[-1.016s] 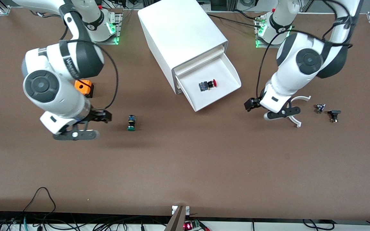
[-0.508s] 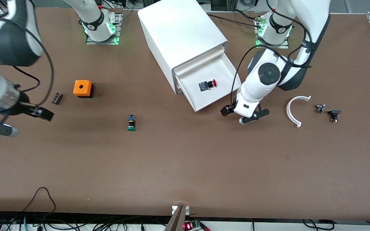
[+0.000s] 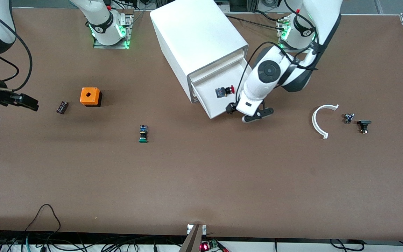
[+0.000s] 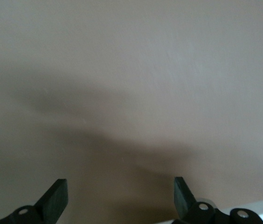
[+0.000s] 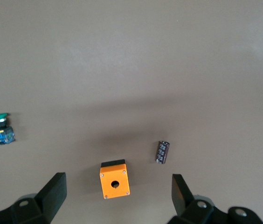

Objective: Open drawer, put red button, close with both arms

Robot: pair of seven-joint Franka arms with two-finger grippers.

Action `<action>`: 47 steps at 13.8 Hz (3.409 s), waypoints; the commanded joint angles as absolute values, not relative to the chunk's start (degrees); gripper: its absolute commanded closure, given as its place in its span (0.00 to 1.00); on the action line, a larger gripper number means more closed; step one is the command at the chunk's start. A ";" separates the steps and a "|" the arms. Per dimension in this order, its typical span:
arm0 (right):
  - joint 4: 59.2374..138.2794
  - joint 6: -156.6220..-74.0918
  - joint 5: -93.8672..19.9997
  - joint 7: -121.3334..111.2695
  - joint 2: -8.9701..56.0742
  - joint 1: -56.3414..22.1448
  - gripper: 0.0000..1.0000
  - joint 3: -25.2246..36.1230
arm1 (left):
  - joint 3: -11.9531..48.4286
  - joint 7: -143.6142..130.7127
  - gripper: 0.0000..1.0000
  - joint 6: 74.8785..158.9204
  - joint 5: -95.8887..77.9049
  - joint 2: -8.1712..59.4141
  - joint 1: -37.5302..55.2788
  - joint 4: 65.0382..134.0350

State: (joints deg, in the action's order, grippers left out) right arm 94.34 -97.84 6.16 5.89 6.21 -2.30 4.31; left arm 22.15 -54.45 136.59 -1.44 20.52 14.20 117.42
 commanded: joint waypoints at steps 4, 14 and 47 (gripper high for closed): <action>97.21 -99.93 3.09 3.43 3.87 -2.20 0.00 4.83 | 28.38 -54.06 0.00 136.76 -2.02 16.70 14.33 122.86; 96.77 -99.93 2.02 -2.64 4.04 -2.55 0.00 6.68 | 32.35 -53.88 0.00 137.46 -1.67 13.19 11.27 124.01; 94.48 -98.09 1.23 -1.85 5.19 -2.55 0.00 6.77 | 1.76 -0.35 0.00 91.23 -1.14 -5.01 -0.70 98.09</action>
State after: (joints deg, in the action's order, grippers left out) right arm 95.27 -98.99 2.40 -1.57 5.01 -2.56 6.73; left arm 1.69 -1.81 92.96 -1.33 -5.95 -0.02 99.91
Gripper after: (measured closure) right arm 0.000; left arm 0.000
